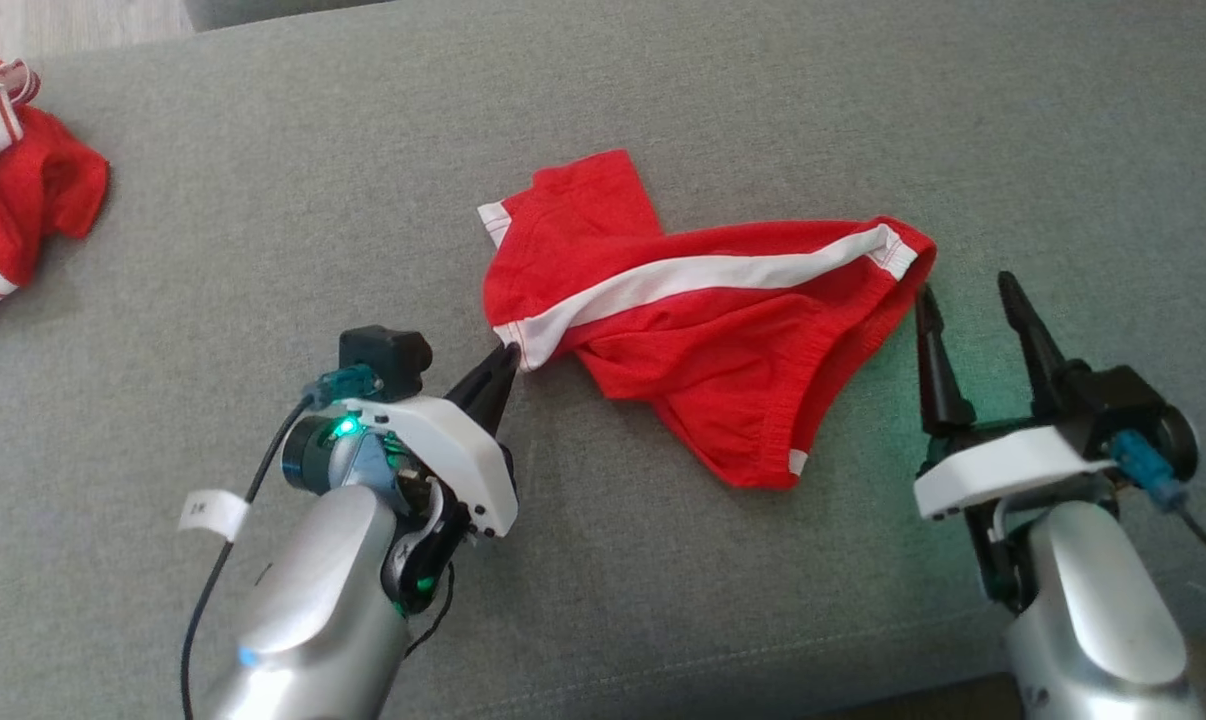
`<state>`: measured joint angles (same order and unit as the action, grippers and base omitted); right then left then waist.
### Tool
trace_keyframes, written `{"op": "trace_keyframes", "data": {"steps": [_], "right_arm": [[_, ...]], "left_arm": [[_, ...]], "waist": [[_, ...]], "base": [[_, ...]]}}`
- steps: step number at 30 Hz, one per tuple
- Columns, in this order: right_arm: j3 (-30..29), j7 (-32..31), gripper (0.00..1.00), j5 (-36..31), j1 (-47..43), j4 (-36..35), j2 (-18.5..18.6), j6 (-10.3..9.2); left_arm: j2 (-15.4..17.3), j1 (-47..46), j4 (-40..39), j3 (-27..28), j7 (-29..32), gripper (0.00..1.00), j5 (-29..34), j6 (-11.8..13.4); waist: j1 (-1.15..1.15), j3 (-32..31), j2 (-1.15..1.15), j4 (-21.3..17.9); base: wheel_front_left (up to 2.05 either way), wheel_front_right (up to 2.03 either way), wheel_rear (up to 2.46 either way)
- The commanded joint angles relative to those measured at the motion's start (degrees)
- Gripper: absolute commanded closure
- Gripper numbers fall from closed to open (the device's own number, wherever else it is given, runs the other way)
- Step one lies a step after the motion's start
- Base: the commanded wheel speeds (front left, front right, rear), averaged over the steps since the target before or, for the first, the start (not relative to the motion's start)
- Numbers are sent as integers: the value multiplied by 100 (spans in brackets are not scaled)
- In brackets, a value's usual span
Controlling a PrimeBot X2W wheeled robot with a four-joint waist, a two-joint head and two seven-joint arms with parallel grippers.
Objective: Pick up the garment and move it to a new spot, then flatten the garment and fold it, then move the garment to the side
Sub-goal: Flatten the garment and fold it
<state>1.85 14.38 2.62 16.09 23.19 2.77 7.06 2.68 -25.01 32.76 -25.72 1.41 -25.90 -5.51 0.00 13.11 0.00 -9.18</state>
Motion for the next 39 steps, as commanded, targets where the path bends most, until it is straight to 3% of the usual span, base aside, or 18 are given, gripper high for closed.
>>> {"op": "trace_keyframes", "data": {"steps": [1,7,21,22,24,25,28,30,39], "right_arm": [[34,35,0,-80,274,-48,10,43],[-248,-190,0,-135,736,696,10,43],[-30,-241,0,578,1724,2525,10,43],[-13,-212,3,593,1784,2611,10,43],[11,-163,18,617,1900,2769,10,43],[11,-163,18,617,1900,2769,10,43],[-9,-99,51,602,2063,2975,10,43],[-79,-45,62,540,2182,3134,10,43],[-190,41,69,435,2288,3264,10,43]], "left_arm": [[48,-303,-179,136,-95,100,-30,40],[41,-283,-281,173,-344,100,-109,120],[38,-263,-482,69,-481,100,-136,204],[39,-263,-494,65,-486,100,-136,212],[41,-262,-514,53,-492,100,-136,222],[41,-262,-514,53,-492,100,-136,222],[45,-260,-542,38,-502,100,-141,234],[52,-257,-564,26,-511,100,-150,244],[112,-239,-628,42,-535,100,-199,291]], "waist": [[0,10,0,12],[0,55,0,135],[0,170,0,413],[0,178,0,421],[0,190,0,436],[0,190,0,436],[0,206,0,454],[0,212,0,463],[0,186,0,420]], "base": [[0,0,0],[0,0,0],[0,0,0],[0,0,0],[0,0,0],[0,0,0],[0,0,0],[0,0,0],[0,0,0]]}}
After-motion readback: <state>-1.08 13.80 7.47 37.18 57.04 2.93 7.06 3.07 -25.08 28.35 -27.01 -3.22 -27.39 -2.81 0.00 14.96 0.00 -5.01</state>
